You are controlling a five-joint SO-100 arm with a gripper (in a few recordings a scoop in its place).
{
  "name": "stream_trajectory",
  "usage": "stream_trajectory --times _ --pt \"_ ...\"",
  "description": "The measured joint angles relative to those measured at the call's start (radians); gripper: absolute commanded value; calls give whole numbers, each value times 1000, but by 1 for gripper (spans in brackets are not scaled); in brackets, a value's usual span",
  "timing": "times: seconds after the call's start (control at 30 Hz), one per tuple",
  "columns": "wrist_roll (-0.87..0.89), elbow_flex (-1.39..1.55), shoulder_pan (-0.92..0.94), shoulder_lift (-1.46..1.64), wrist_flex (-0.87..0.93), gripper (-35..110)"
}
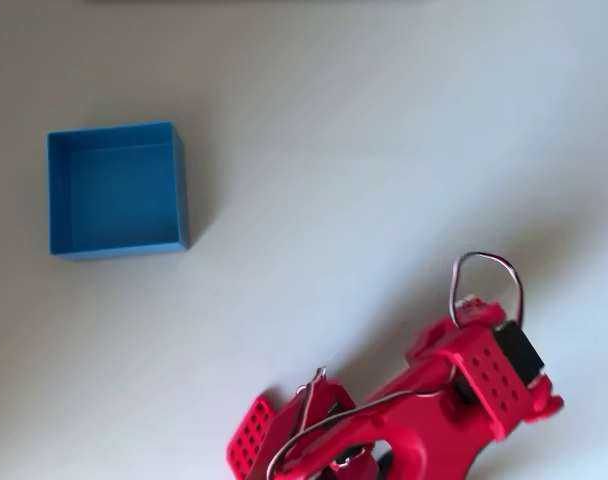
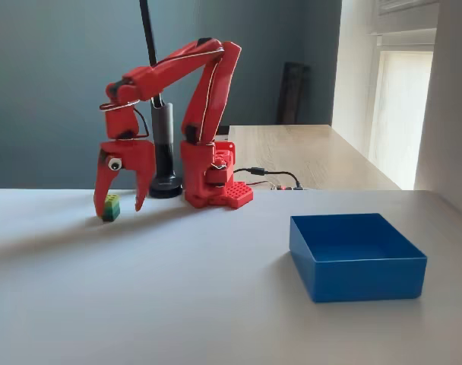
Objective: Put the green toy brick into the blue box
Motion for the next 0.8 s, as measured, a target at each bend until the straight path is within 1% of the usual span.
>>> stream_trajectory --times 0.5,0.7,0.8 --pt "-35 -51 140 0 -3 28" --pt "-41 5 172 0 -92 26" --pt "-44 46 176 0 -129 22"
